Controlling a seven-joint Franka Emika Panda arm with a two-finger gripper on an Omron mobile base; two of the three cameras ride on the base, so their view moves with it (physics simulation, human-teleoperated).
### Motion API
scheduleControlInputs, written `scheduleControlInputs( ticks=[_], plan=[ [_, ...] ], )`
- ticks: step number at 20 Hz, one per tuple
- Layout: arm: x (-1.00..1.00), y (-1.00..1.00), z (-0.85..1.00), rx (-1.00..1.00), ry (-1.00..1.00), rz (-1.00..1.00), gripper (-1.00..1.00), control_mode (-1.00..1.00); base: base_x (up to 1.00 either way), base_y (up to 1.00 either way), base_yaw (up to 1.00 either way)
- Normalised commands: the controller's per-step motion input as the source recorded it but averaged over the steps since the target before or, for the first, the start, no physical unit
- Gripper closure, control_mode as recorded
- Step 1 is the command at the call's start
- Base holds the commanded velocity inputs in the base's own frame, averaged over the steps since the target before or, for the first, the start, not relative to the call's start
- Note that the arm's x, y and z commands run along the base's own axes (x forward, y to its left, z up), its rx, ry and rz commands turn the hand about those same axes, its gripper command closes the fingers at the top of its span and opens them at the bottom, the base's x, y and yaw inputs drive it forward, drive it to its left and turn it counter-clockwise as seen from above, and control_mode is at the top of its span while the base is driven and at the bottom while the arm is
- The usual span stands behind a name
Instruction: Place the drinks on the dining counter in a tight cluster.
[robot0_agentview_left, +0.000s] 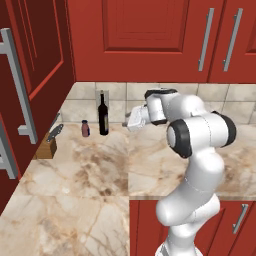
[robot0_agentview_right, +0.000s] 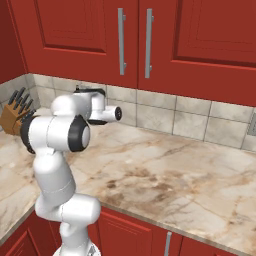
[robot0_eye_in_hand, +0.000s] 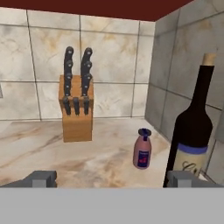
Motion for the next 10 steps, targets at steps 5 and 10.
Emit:
scheduleControlInputs(
  ticks=[5, 10],
  plan=[
    [0.34, 0.00, -0.02, 0.00, 0.03, 0.00, -1.00, -1.00, 0.00, 0.00, 0.00],
    [0.55, 0.00, -0.17, 0.00, 0.01, 0.00, -1.00, -1.00, 0.00, 0.00, 0.00]
  ],
)
